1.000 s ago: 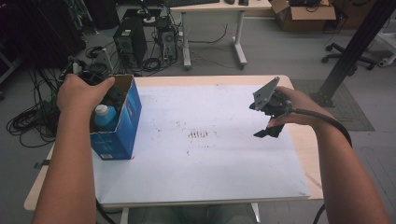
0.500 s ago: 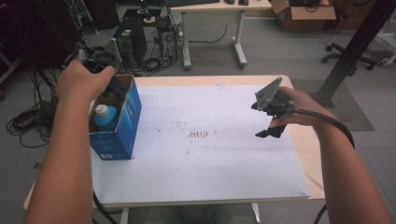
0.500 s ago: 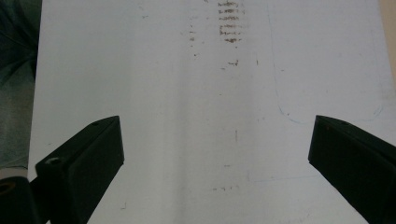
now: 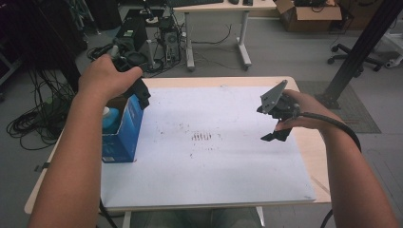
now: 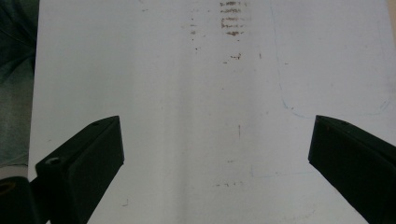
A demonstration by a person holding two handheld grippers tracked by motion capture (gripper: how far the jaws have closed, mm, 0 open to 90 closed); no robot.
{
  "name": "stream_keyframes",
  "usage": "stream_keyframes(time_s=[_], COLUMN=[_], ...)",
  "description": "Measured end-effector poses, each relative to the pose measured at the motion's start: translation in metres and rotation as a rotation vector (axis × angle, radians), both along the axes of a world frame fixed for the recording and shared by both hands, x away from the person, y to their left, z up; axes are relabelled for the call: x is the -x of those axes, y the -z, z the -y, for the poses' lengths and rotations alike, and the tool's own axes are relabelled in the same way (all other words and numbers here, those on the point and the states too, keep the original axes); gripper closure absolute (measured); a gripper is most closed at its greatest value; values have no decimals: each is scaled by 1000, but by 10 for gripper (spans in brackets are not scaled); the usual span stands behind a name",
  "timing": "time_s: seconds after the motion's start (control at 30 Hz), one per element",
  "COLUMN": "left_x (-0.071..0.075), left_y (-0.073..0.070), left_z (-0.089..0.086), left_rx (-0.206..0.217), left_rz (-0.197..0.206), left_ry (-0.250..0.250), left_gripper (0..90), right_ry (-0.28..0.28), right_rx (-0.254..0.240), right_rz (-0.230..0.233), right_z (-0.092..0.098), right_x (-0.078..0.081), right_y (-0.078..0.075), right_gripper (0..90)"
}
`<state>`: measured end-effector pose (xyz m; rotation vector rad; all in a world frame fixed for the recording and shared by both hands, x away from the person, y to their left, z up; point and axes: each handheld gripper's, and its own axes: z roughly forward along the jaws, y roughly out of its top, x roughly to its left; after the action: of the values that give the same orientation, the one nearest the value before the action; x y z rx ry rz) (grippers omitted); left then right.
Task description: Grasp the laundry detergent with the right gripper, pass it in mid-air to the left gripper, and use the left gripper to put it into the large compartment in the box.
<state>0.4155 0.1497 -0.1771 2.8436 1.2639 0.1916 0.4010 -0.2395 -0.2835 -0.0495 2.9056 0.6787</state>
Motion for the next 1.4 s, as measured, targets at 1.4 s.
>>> stream_keyframes(time_s=[1.4], left_x=[19], left_y=[3], left_z=[56], left_rx=[35], left_rz=[-87], left_ry=[580], left_gripper=[55], right_ry=[-12], right_rx=[74], right_rz=[-24], right_z=[-18], right_x=[-17], right_y=[-14], right_gripper=[38])
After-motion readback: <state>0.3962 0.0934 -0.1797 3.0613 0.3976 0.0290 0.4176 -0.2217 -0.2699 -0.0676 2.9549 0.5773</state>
